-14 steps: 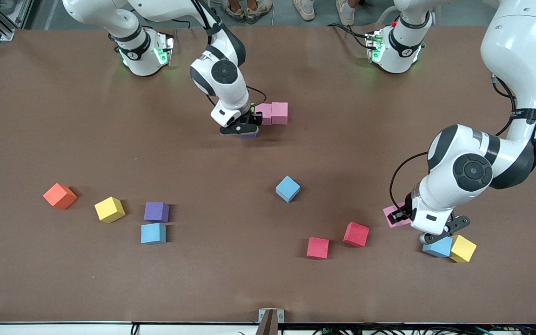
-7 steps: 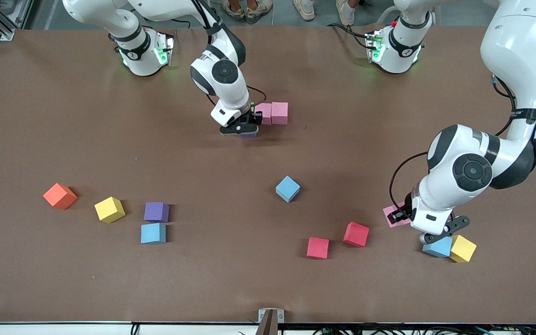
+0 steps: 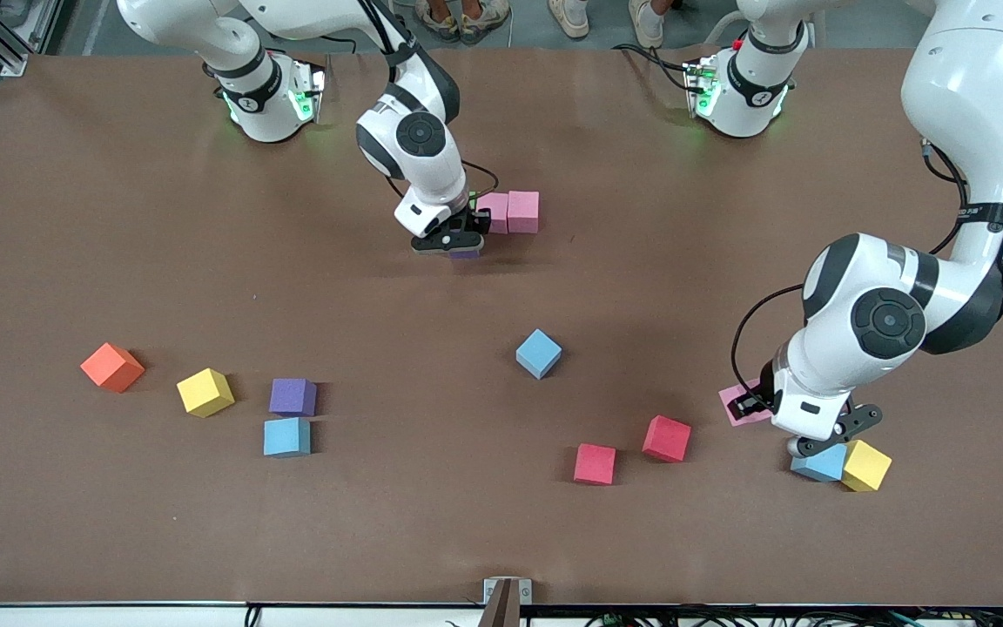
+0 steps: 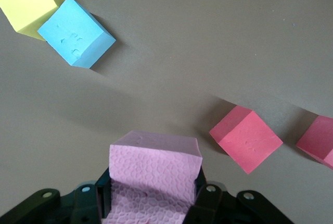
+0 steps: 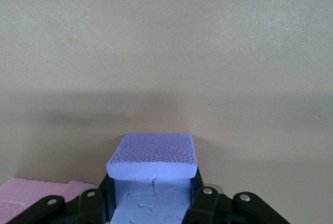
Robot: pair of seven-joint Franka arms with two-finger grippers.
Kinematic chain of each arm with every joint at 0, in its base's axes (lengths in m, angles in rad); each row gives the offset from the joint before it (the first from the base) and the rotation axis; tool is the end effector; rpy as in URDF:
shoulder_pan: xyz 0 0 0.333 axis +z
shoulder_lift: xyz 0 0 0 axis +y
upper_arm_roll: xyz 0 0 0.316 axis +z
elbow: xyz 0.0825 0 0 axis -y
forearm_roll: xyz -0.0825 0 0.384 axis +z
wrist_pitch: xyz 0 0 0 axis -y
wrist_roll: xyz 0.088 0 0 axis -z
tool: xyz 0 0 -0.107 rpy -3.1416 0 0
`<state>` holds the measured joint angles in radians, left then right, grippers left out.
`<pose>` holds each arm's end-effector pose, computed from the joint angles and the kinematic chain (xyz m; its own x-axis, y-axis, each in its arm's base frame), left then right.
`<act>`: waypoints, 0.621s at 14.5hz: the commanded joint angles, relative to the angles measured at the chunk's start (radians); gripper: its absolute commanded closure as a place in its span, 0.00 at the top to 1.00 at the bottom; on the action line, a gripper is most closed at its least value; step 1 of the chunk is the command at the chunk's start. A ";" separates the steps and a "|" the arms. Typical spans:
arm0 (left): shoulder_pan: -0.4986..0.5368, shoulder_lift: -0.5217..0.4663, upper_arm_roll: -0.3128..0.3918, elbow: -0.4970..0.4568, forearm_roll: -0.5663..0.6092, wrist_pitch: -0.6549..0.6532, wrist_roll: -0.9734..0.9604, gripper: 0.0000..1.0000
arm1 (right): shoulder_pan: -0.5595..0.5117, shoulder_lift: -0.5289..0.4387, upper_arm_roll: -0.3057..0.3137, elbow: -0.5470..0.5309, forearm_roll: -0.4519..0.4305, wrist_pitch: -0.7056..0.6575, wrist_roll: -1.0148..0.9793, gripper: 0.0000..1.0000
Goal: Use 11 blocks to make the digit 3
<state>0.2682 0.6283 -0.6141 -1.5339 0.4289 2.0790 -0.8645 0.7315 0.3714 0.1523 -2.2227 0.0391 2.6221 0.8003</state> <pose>0.6846 -0.1488 0.3411 0.9145 0.4011 0.0536 0.4013 -0.9159 0.0080 0.3508 0.4279 0.2104 0.9986 0.0399 -0.0335 0.0374 -0.9966 -0.0738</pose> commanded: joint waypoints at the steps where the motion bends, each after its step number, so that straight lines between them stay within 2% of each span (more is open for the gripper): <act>1: 0.008 -0.022 -0.006 -0.006 -0.016 -0.017 0.016 0.12 | 0.000 -0.012 -0.008 -0.044 0.013 -0.013 -0.041 0.31; 9: 0.016 -0.022 -0.004 -0.006 -0.018 -0.017 0.025 0.12 | -0.003 -0.012 -0.022 -0.043 0.013 -0.019 -0.053 0.31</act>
<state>0.2745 0.6283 -0.6136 -1.5339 0.4289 2.0790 -0.8603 0.7315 0.3698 0.1472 -2.2227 0.0391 2.6149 0.7697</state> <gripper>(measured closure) 0.877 0.441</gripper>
